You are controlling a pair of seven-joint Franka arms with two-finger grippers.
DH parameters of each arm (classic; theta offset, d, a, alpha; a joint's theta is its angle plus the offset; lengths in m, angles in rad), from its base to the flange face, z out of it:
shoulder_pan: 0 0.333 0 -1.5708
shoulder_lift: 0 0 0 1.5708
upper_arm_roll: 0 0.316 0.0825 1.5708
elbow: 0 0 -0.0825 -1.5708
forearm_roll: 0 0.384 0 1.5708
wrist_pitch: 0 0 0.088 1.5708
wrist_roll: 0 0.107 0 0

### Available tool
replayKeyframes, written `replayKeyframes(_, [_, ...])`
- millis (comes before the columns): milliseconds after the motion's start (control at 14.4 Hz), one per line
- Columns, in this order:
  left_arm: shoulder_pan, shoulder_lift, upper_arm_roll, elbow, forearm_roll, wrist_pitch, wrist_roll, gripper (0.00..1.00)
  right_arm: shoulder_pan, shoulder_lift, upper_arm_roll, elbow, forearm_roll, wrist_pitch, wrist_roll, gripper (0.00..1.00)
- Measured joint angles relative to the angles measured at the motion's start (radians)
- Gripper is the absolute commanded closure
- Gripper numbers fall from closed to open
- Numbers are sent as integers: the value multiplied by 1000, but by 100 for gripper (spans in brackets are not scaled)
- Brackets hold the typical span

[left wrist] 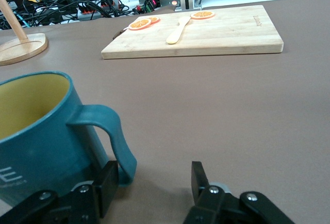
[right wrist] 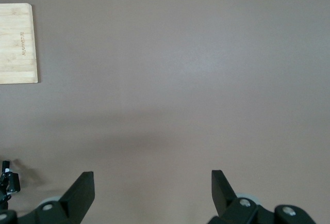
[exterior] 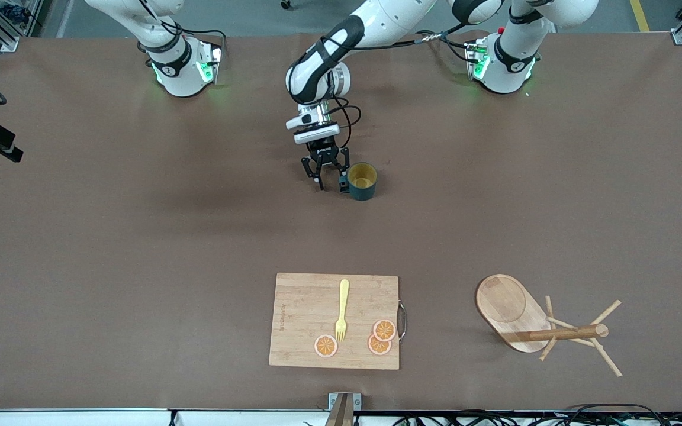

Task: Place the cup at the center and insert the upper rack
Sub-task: 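Close the left gripper on the teal mug handle, then lift the mug by its handle and carry it to the wooden stand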

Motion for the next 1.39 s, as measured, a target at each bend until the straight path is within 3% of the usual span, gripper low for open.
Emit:
replayKeyframes(347, [0,1,4,3,0,4,0,62,0,0,0,1,-1,1,0,0])
replayKeyframes(972, [21,2,6,4,0,4,0,76,0,0,3,8,-1,1,0,0])
replayKeyframes(1249, [27,2,6,5,0,4,-6,96,0,0,3,8,-1,1,0,0])
replayKeyframes(1388, [27,2,6,9,-1,4,-12,100,0,0,3,8,-1,1,0,0])
